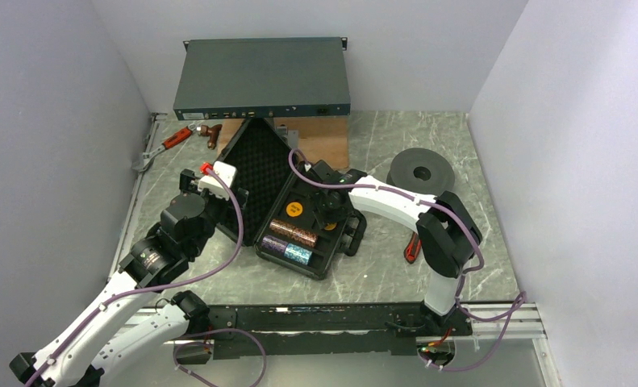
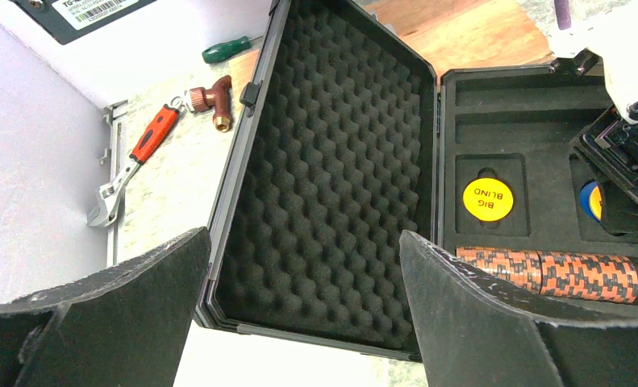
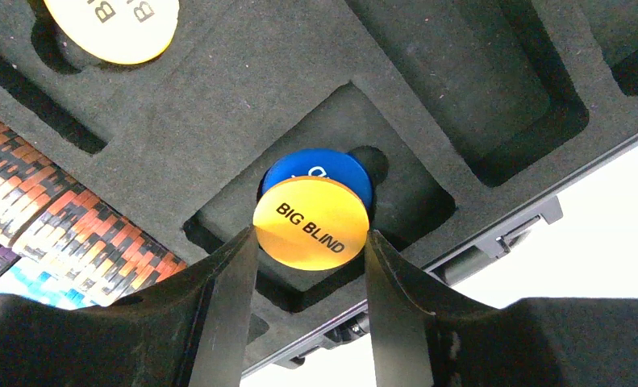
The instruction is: Pack up texas hold em set
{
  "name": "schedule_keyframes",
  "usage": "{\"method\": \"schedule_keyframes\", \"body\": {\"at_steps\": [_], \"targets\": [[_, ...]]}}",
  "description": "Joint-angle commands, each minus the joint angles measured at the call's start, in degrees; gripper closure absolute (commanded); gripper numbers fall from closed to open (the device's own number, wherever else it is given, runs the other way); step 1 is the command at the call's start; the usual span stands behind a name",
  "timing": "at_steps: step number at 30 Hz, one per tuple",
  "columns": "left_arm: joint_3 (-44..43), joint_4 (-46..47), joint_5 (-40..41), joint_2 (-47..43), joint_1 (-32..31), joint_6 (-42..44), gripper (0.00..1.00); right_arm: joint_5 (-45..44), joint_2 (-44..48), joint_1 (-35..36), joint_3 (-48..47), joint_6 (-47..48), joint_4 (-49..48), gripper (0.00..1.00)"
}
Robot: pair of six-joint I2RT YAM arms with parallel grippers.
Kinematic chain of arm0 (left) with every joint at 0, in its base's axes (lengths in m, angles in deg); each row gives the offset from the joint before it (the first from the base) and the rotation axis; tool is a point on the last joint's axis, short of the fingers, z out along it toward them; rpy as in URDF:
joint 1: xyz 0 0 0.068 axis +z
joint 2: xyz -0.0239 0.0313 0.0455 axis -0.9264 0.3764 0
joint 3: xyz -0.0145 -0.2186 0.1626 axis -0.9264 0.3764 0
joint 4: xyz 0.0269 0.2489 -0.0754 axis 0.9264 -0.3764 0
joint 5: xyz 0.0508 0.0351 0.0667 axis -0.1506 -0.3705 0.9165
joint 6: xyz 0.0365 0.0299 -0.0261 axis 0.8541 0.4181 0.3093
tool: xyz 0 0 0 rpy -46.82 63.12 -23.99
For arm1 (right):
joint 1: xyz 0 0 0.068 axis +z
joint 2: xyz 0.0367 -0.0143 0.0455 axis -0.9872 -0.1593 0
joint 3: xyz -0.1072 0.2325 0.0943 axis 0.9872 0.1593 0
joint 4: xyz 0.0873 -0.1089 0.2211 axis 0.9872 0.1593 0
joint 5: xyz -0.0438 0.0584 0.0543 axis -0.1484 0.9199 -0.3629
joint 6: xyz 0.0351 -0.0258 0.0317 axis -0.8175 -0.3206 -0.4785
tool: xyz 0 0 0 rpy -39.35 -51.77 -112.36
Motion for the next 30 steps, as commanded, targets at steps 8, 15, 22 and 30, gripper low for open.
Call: {"method": "schedule_keyframes", "body": {"at_steps": [8,15,22,30], "targets": [[-0.66,0.76,-0.82,-0.75,0.11,0.33,0.06,-1.20,-1.27,0.23,-1.56,0.65,-2.59,0.64],[-0.66,0.72,-0.90,-0.63,0.07,0.20,0.06,-1.81,-1.39,0.22,-0.94,0.83,-2.85,0.63],[-0.66,0.75,-0.89,-0.69,0.11,0.28,0.06,-2.51,-1.74,0.21,-0.71,0.83,-3.36,0.60],[-0.66,0.77,-0.92,-0.64,0.07,0.28,0.06,-3.30,-1.74,0.26,-0.40,0.83,-3.82,0.57]]}}
